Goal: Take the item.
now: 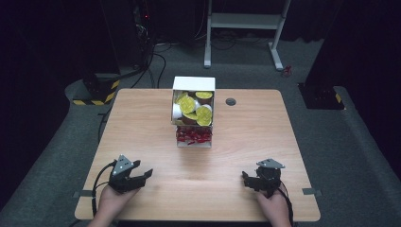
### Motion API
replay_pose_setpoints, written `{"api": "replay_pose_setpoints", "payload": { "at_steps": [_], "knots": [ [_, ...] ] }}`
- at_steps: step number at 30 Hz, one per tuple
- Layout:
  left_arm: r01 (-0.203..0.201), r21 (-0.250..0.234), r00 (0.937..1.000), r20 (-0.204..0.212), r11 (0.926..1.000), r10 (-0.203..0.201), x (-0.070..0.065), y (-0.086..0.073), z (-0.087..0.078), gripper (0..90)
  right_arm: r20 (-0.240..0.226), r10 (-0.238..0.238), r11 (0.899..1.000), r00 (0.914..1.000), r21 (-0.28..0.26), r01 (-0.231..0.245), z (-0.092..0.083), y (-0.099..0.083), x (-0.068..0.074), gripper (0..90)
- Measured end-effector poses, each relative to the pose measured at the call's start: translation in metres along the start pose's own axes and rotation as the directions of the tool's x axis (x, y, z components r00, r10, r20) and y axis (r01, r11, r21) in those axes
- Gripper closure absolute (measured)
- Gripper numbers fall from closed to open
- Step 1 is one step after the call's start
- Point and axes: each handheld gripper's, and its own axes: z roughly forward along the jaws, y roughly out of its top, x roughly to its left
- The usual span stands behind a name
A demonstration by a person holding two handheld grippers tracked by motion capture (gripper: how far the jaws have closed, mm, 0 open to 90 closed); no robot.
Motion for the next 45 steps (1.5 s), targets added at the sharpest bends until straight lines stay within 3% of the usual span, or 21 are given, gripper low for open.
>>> {"api": "replay_pose_setpoints", "payload": {
  "at_steps": [3,7,15,20,25,39,45],
  "knots": [
    [0.026,-0.017,0.9996,0.008,0.9995,-0.026,-0.004,0.003,0.003,34.9,0.000,0.000,1.000,1.0000,0.000,0.000,0.000,0.000,0.000,10.8],
    [0.016,-0.026,0.9998,-0.007,0.9995,-0.016,-0.011,0.012,0.007,34.8,0.000,0.000,1.000,1.0000,0.000,0.000,0.000,0.000,0.000,10.7],
    [0.043,-0.070,0.9984,-0.033,0.9966,-0.045,-0.017,0.036,0.009,35.3,-0.004,-0.003,1.000,1.0000,0.000,0.003,0.000,0.000,0.000,10.6],
    [0.036,-0.080,0.9980,-0.050,0.9961,-0.040,-0.019,0.044,0.010,35.7,-0.006,-0.003,1.000,1.0000,0.003,0.003,0.000,0.000,-0.001,10.1],
    [0.053,-0.092,0.9974,-0.044,0.9944,-0.057,-0.020,0.052,0.013,36.2,-0.006,-0.005,1.000,1.0000,0.002,0.005,0.000,0.000,-0.001,10.1],
    [0.056,-0.114,0.9983,-0.010,0.9919,-0.058,-0.017,0.066,0.021,36.6,-0.010,-0.005,1.000,0.9999,0.005,0.005,0.000,0.000,0.000,9.4],
    [0.035,-0.112,0.9994,0.006,0.9931,-0.034,-0.020,0.071,0.021,36.6,-0.010,0.000,1.000,1.0000,0.007,0.001,0.000,0.000,0.000,9.3]
  ]
}}
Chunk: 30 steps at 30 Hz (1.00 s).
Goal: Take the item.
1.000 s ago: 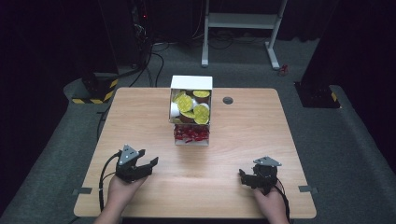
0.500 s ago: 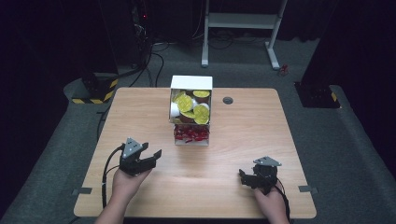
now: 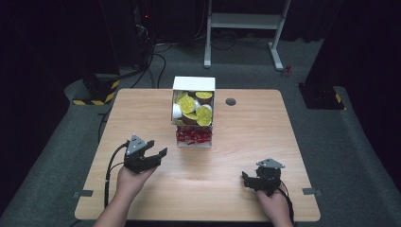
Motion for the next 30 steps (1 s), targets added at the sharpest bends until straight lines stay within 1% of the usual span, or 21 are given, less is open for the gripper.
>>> {"api": "replay_pose_setpoints", "payload": {
  "at_steps": [3,6,7,8,10,14,16,17,23,26,28,30],
  "knots": [
    [0.009,-0.017,0.9999,0.010,0.9998,-0.009,0.000,0.003,-0.001,36.6,0.001,-0.001,1.000,1.0000,0.000,0.001,0.000,0.000,0.000,9.3],
    [0.002,-0.033,0.9998,0.020,0.9994,-0.001,0.000,0.007,0.001,36.7,0.000,0.000,1.000,1.0000,0.000,0.000,0.000,0.000,0.000,9.3],
    [-0.007,-0.036,0.9998,0.019,0.9993,0.007,0.000,0.009,0.002,36.7,0.000,0.000,1.000,1.0000,0.000,0.000,0.000,0.000,0.000,9.3],
    [0.004,-0.045,0.9997,0.023,0.9990,-0.003,-0.001,0.010,0.003,36.7,0.001,-0.001,1.000,1.0000,0.000,0.001,0.000,0.000,0.000,9.2],
    [0.015,-0.046,0.9995,0.027,0.9988,-0.014,-0.001,0.011,0.005,37.2,-0.001,-0.003,1.000,1.0000,0.002,0.003,0.000,0.000,0.000,9.3],
    [-0.001,-0.039,0.9997,0.026,0.9992,0.002,-0.006,0.013,0.011,37.2,-0.001,-0.003,1.000,1.0000,0.002,0.003,0.000,0.000,0.000,9.3],
    [0.003,-0.038,0.9996,0.029,0.9993,-0.002,-0.007,0.015,0.014,37.2,-0.001,-0.003,1.000,1.0000,0.002,0.003,0.000,0.000,0.000,9.3],
    [0.011,-0.037,0.9994,0.032,0.9993,-0.009,-0.008,0.015,0.016,37.2,-0.001,-0.003,1.000,1.0000,0.002,0.003,0.000,0.000,0.000,9.3],
    [-0.001,-0.026,0.9994,0.035,0.9996,0.002,-0.012,0.020,0.026,37.2,-0.001,-0.003,1.000,1.0000,0.002,0.003,0.000,0.000,0.000,9.3],
    [-0.006,-0.020,0.9994,0.035,0.9998,0.007,-0.013,0.022,0.031,38.1,-0.007,-0.013,1.000,0.9999,0.000,0.013,0.001,0.001,0.000,9.3],
    [0.001,-0.023,0.9993,0.037,0.9997,0.000,-0.014,0.023,0.034,38.4,-0.008,-0.012,1.000,0.9999,0.001,0.012,0.001,0.001,0.000,9.4],
    [-0.003,-0.023,0.9992,0.040,0.9997,0.004,-0.015,0.025,0.038,38.5,-0.008,-0.017,1.000,0.9998,0.002,0.017,0.000,0.000,0.000,9.4]
  ]
}}
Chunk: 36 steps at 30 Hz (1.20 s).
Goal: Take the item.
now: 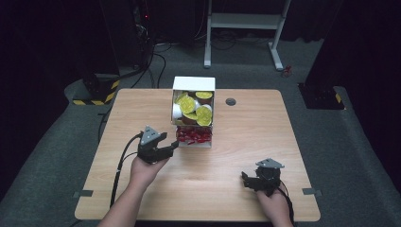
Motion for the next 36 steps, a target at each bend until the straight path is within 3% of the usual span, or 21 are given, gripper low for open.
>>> {"api": "replay_pose_setpoints", "payload": {
  "at_steps": [7,15,19,22,26,36],
  "knots": [
    [-0.011,0.015,0.9999,-0.007,0.9998,0.011,-0.003,0.004,0.014,38.6,-0.001,0.006,1.000,1.0000,-0.002,-0.006,0.000,0.000,0.001,9.4],
    [0.006,0.018,0.9998,-0.017,0.9998,-0.006,-0.002,0.004,0.026,39.5,-0.001,0.006,1.000,1.0000,-0.003,-0.006,0.000,0.000,0.001,9.4],
    [0.001,0.025,0.9996,-0.029,0.9997,0.000,-0.001,0.004,0.031,40.2,0.000,0.006,1.000,1.0000,-0.003,-0.006,0.000,0.000,0.001,9.4],
    [-0.025,0.025,0.9991,-0.034,0.9994,0.025,-0.004,0.006,0.034,41.0,0.000,0.006,1.000,1.0000,-0.003,-0.006,0.000,0.000,0.001,9.4],
    [-0.024,0.022,0.9986,-0.046,0.9995,0.025,-0.007,0.007,0.036,49.9,0.001,0.005,1.000,1.0000,-0.005,-0.005,0.000,0.000,0.001,9.4],
    [-0.043,-0.002,0.9968,-0.068,0.9991,0.043,-0.010,0.003,0.034,59.4,-0.009,-0.005,1.000,1.0000,-0.001,0.005,0.000,0.000,0.000,9.3]
  ]
}}
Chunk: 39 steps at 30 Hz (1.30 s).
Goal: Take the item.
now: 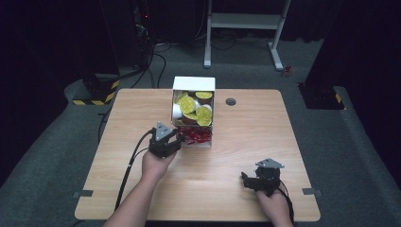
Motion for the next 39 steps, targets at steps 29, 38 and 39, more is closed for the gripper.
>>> {"api": "replay_pose_setpoints", "payload": {
  "at_steps": [29,38,39],
  "knots": [
    [-0.047,-0.033,0.9988,-0.015,0.9984,0.046,-0.006,-0.006,-0.018,68.2,0.000,-0.003,1.000,1.0000,-0.001,0.003,0.000,0.000,0.000,9.4],
    [-0.049,-0.055,0.9988,-0.007,0.9973,0.048,-0.008,-0.010,-0.028,68.8,0.000,-0.002,1.000,1.0000,-0.003,0.002,0.000,0.000,0.000,9.5],
    [-0.043,-0.056,0.9991,-0.006,0.9975,0.043,-0.008,-0.011,-0.028,68.9,0.000,-0.002,1.000,1.0000,-0.003,0.002,0.000,0.000,0.000,9.5]
  ]
}}
